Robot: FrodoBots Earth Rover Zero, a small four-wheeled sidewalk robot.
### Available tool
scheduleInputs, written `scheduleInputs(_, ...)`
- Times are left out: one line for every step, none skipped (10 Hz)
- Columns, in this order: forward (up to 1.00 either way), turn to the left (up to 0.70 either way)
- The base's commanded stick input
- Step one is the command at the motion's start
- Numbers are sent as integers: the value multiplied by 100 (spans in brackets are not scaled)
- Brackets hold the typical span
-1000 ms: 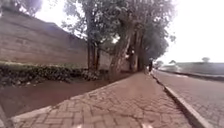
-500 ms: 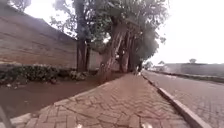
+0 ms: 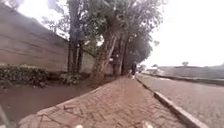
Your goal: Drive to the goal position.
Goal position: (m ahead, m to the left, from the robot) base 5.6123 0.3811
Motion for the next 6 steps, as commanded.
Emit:
scheduleInputs(50,-50)
scheduleInputs(50,-50)
scheduleInputs(50,-50)
scheduleInputs(50,-29)
scheduleInputs(50,-9)
scheduleInputs(50,0)
